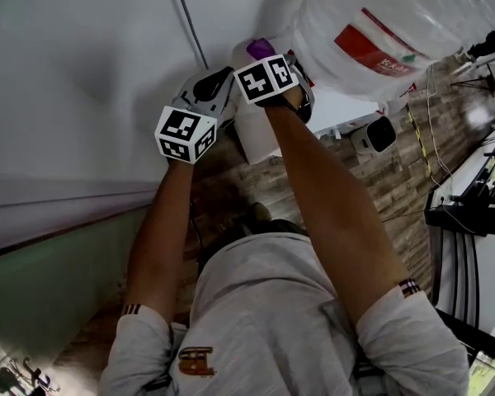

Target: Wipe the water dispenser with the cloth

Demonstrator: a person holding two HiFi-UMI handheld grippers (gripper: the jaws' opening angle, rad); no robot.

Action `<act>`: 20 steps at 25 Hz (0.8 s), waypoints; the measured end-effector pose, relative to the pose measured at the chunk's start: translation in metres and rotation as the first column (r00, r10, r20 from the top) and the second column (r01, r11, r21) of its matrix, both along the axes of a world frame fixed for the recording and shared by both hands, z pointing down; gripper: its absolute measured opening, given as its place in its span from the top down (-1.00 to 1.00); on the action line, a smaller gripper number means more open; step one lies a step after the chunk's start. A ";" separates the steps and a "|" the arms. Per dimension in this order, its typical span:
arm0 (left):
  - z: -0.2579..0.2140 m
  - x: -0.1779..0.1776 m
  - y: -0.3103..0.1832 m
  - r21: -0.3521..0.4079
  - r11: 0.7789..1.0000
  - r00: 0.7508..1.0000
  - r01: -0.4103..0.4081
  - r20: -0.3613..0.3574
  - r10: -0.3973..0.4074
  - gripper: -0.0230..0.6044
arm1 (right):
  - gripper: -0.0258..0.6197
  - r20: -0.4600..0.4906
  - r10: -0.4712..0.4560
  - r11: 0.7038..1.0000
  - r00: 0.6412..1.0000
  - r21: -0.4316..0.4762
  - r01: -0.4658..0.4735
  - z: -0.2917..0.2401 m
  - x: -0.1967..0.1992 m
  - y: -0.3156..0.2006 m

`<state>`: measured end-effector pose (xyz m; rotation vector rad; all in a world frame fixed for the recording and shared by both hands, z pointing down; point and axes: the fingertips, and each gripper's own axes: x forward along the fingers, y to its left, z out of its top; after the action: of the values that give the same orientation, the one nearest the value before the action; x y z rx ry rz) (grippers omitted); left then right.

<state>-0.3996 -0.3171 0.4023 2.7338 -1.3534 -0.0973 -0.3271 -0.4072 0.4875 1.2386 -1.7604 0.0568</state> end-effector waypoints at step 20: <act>0.008 0.046 0.037 -0.021 0.999 0.999 -0.049 0.008 0.049 0.93 | 0.63 0.089 -0.115 0.992 0.989 -0.046 0.120 -0.003 0.041 0.085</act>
<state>-0.3532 -0.2796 0.4099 2.7512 -1.2816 -0.0680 -0.2862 -0.3217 0.4843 1.1078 -1.8919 0.0878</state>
